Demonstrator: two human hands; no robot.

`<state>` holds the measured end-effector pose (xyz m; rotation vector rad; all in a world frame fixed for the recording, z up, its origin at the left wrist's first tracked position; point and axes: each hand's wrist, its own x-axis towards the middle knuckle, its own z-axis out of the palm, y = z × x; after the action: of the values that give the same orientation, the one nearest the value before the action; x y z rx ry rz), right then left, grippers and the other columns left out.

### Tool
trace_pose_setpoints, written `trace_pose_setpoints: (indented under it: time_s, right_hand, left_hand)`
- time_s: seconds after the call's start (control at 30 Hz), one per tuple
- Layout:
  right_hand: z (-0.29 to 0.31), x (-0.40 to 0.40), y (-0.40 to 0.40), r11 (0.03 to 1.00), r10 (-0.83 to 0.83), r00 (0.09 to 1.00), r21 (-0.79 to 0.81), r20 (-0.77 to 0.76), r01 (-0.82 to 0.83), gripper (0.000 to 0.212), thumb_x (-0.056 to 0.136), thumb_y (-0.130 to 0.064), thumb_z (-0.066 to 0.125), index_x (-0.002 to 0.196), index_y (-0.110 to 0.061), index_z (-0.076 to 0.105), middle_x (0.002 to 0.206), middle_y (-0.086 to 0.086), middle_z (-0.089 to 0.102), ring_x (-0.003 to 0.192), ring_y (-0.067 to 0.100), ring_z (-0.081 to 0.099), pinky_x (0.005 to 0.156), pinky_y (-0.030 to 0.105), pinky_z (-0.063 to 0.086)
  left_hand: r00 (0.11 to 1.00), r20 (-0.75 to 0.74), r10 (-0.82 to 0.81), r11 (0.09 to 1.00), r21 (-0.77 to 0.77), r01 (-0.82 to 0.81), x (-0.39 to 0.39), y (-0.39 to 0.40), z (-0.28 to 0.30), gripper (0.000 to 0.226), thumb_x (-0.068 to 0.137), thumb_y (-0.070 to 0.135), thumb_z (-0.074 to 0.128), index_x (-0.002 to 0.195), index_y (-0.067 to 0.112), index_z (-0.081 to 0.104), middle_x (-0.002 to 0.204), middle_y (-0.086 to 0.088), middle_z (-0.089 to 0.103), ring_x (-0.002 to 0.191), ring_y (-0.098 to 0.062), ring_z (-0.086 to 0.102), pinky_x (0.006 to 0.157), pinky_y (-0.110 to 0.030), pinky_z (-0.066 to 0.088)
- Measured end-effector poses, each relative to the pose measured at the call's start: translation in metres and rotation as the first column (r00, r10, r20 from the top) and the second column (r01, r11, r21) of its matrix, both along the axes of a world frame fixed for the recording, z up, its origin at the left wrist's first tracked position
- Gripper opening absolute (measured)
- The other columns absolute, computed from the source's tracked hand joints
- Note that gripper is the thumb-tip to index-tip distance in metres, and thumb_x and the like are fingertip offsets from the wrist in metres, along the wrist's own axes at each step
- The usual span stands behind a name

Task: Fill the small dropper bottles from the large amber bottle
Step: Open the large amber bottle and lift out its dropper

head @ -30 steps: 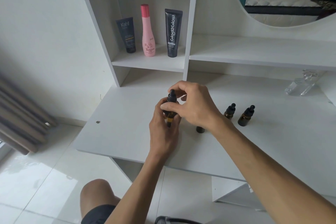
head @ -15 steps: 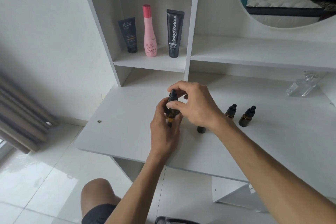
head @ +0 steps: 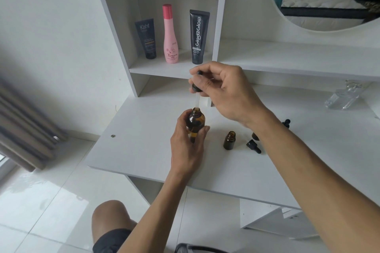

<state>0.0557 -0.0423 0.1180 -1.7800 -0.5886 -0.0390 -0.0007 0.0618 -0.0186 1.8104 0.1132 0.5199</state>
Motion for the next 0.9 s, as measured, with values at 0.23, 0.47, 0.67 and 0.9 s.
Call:
trace_pose_setpoints:
  time_s: [0.23,0.47,0.67,0.9]
  right_hand:
    - [0.000,0.001,0.002,0.998,-0.026,0.999,0.060,-0.032,0.028,0.016,0.096,-0.014,0.065,0.100,0.002,0.068,0.095,0.018,0.074,0.079,0.022,0.076,0.079,0.042,0.062]
    - [-0.012,0.006,0.003,0.998,-0.063,0.998,0.029,0.025,0.062,0.015,0.094,-0.010,0.067,0.085,0.002,0.068,0.086,0.018,0.075,0.075,0.026,0.075,0.076,0.036,0.062]
    - [-0.039,0.007,0.005,0.993,-0.088,0.996,-0.082,0.004,0.089,0.017,0.092,-0.017,0.070,0.082,-0.004,0.070,0.081,0.009,0.076,0.074,0.017,0.073,0.077,0.043,0.060]
    - [-0.054,0.005,0.004,0.987,-0.114,0.993,-0.112,-0.010,0.112,0.015,0.092,-0.023,0.070,0.083,-0.011,0.071,0.086,0.002,0.077,0.085,0.013,0.073,0.078,0.040,0.060]
  left_hand:
    - [1.000,-0.001,0.005,1.000,0.006,-0.005,0.001,0.000,-0.003,0.045,0.094,0.016,0.072,0.131,0.028,0.051,0.112,0.007,0.069,0.094,0.002,0.065,0.079,0.002,0.038]
    - [1.000,-0.001,-0.001,1.000,-0.001,0.001,0.001,0.001,-0.002,0.047,0.094,0.015,0.073,0.135,0.021,0.052,0.113,0.012,0.066,0.093,0.005,0.064,0.079,0.001,0.039]
    - [1.000,0.005,-0.002,1.000,-0.001,0.002,0.001,0.001,-0.003,0.047,0.094,0.015,0.072,0.133,0.030,0.050,0.115,0.010,0.068,0.097,0.000,0.066,0.081,-0.001,0.040]
    - [1.000,-0.001,-0.006,1.000,-0.003,0.006,0.001,0.002,-0.005,0.049,0.094,0.014,0.071,0.132,0.034,0.048,0.114,0.015,0.066,0.100,0.007,0.064,0.082,-0.002,0.042]
